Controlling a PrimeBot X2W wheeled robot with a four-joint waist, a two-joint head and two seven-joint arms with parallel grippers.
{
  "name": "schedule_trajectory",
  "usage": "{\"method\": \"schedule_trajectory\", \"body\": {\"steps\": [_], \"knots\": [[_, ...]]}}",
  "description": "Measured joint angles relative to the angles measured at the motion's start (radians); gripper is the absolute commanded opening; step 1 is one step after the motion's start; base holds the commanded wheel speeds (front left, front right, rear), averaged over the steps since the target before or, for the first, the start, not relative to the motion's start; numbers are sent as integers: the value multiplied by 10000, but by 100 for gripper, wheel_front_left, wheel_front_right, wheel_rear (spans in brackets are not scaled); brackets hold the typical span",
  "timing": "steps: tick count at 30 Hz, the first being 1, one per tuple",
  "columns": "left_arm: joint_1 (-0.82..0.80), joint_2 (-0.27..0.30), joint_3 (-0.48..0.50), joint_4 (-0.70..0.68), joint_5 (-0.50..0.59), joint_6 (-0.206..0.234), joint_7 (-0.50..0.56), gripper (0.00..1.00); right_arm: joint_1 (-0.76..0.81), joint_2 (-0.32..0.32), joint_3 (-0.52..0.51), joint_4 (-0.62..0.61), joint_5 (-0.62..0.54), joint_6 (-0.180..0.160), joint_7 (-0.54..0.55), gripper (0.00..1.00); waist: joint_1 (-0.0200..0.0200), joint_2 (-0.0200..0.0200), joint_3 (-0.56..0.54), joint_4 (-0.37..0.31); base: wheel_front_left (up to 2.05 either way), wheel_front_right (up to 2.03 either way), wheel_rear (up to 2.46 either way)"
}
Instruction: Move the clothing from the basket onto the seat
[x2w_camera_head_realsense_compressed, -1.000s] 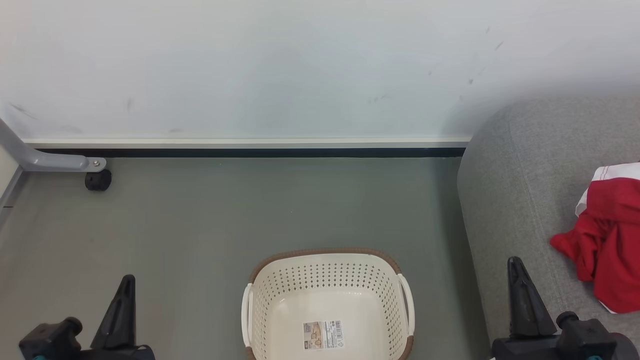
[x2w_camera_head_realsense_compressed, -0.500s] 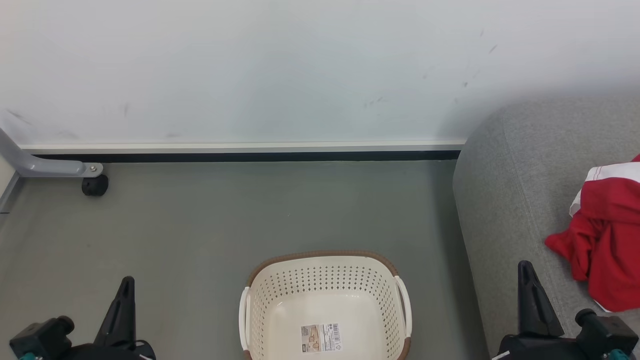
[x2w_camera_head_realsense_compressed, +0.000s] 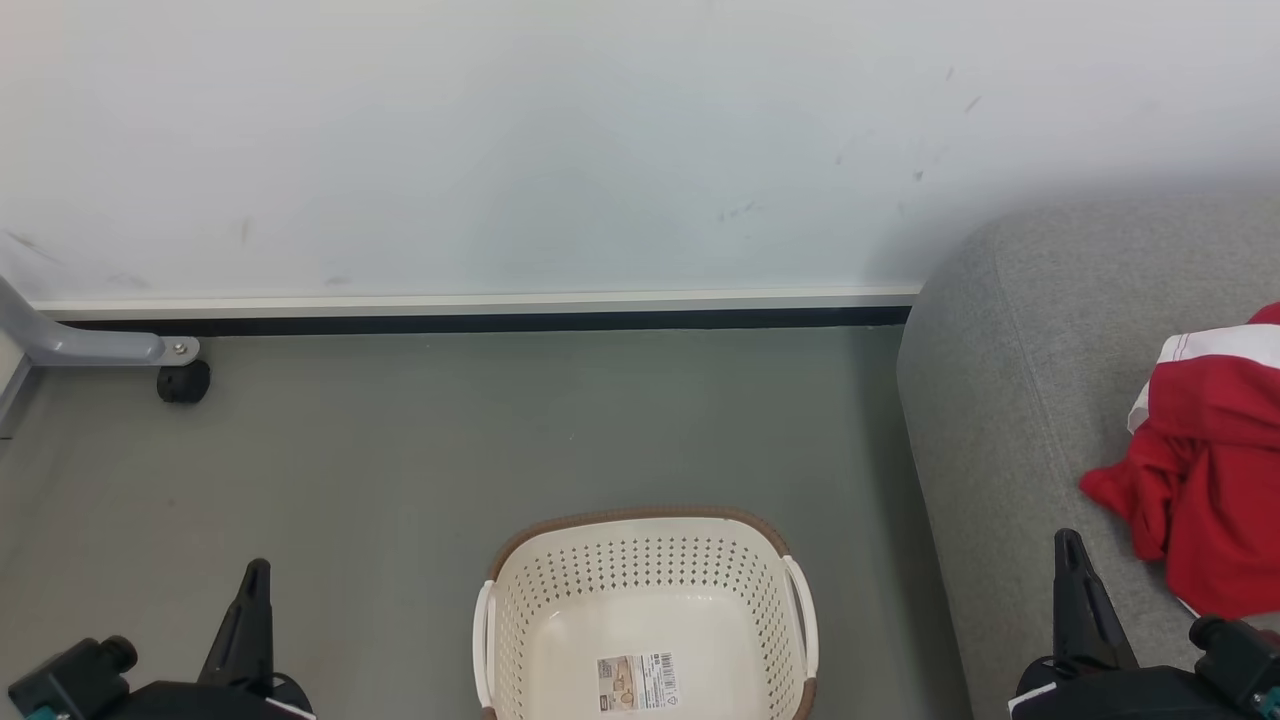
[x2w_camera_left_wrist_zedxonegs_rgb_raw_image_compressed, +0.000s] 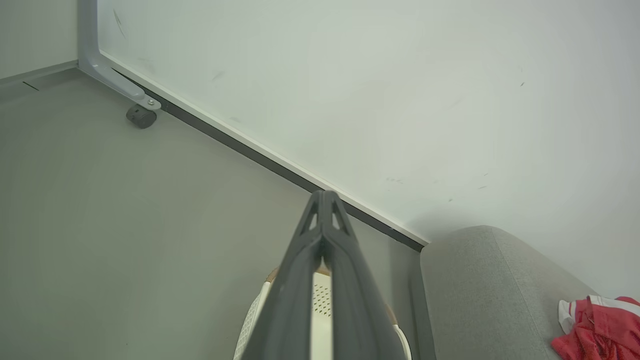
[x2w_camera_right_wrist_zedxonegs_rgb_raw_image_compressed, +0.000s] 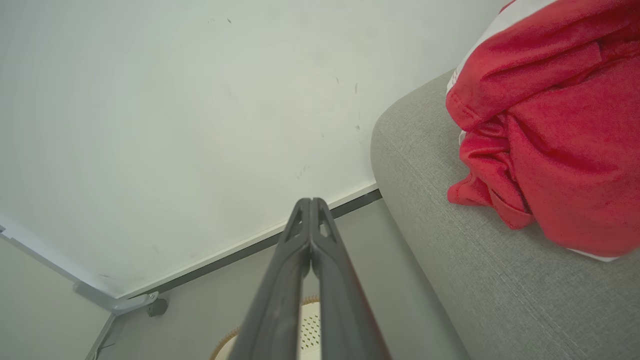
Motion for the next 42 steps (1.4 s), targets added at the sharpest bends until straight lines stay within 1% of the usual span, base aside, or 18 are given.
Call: {"method": "schedule_trajectory", "body": {"steps": [36,42], "knots": [[-242,-1202,1198,537,-3028,-790,1179,0,-523,4,-849,1124,5241,667,1223,0,0,0,-260,-247,0,0,0],[-274,-1365,1383,639,-3338,-882,1317,0,-641,2,-963,1283,5946,759,1392,0,0,0,-296,-281,0,0,0]]}}
